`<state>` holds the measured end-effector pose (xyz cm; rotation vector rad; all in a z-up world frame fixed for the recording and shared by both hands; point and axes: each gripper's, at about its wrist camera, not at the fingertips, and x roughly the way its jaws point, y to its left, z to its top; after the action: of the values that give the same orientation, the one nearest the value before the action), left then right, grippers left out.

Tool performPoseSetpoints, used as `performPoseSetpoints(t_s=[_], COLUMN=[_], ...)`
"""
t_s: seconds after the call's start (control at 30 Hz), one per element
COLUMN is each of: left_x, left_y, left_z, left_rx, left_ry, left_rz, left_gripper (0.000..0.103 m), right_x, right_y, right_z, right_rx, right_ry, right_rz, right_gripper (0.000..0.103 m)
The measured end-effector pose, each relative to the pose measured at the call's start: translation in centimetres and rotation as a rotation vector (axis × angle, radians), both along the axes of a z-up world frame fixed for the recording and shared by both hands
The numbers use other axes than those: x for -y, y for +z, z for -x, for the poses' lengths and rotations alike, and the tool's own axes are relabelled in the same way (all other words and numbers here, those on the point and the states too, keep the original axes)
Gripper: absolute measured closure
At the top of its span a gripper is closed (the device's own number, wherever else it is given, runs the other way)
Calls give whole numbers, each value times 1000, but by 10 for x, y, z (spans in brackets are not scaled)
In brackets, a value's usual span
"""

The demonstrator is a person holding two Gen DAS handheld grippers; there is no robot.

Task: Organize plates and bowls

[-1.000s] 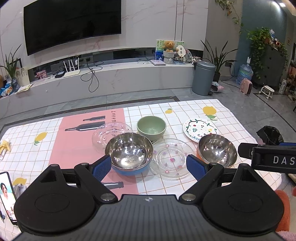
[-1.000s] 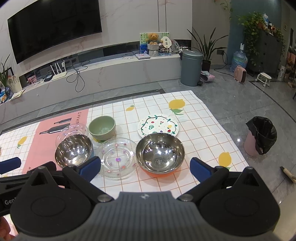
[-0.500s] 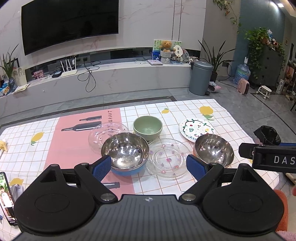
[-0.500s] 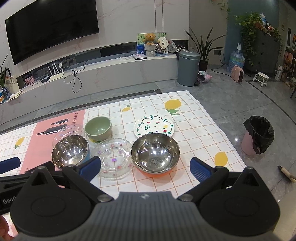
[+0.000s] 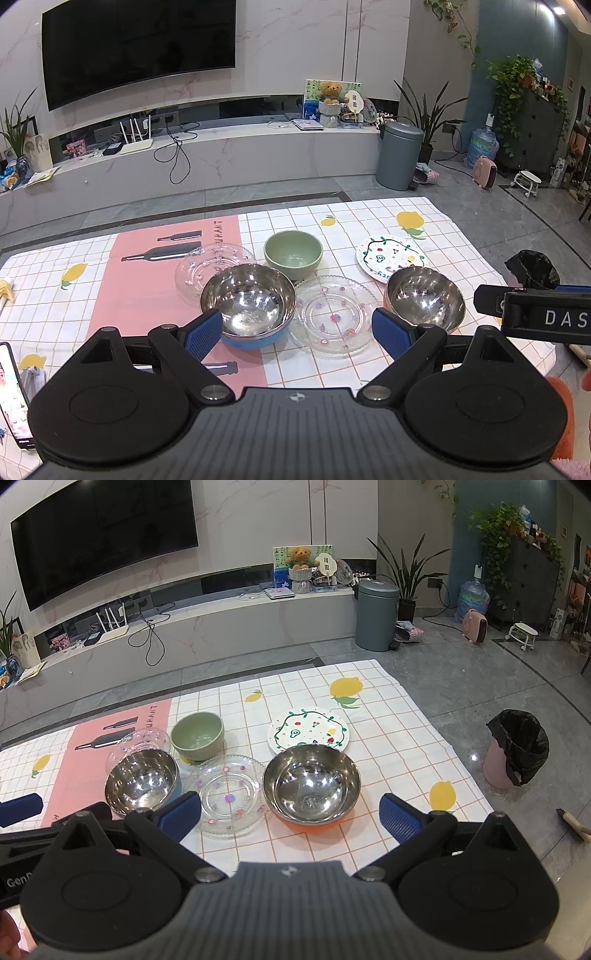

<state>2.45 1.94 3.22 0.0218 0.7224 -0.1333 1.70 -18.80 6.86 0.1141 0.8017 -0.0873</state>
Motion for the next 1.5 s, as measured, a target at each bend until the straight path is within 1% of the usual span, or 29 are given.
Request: performPoseSetpoints(t_s=[0.33, 0.43, 0.57, 0.6, 0.63, 0.67, 0.77, 0.87, 0.9, 0.97, 1.03, 1.13, 1.17, 1.2, 1.23, 1.33, 1.4, 1.5], left_x=[0, -3, -9, -10, -11, -13, -18, -23, -25, -32, -40, -52, -54, -56, -58, -67, -73, -86], left_y=[-1, -2, -4, -4, -4, -5, -8, -13, -15, -22, -28, -36, -38, -40, -42, -48, -52, -59], left_z=[2, 3, 8, 9, 11, 12, 9, 7, 6, 3, 0, -2, -3, -3, -5, -12, -18, -30], left_rx=[1, 6, 36, 54, 72, 75, 73, 82, 83, 83, 87, 117, 127, 137, 141, 142, 120, 71], left_ry=[-4, 0, 8, 2, -5, -10, -12, 1, 9, 33, 60, 86, 94, 107, 124, 176, 205, 252], left_rz=[9, 25, 41, 48, 63, 78, 112, 137, 147, 179, 218, 263, 268, 267, 261, 243, 235, 253], left_gripper=[0, 0, 0, 2, 7, 8, 15, 25, 29, 33, 35, 36, 38, 41, 44, 45, 46, 46], right_x=[0, 0, 1, 1, 0, -1, -6, -7, -9, -11, -14, -21, -25, -30, -33, -44, -51, -58], right_y=[-3, -5, -6, -7, -7, -8, -11, -15, -18, -24, -32, -44, -47, -52, -56, -68, -75, -82], right_z=[1, 1, 5, 6, 7, 8, 10, 8, 6, 3, -2, -10, -12, -17, -20, -33, -43, -58], right_rx=[-5, -4, 48, 67, 88, 109, 156, 188, 194, 197, 199, 194, 190, 180, 172, 127, 99, 82], right_ry=[2, 4, 22, 28, 37, 46, 64, 78, 89, 105, 116, 145, 157, 171, 179, 208, 220, 242], right_rz=[-4, -10, -41, -43, -40, -33, -19, -31, -36, -50, -71, -108, -110, -110, -110, -115, -116, -146], right_gripper=[3, 3, 3, 3, 3, 3, 3, 3, 3, 7, 22, 29, 32, 36, 36, 37, 37, 37])
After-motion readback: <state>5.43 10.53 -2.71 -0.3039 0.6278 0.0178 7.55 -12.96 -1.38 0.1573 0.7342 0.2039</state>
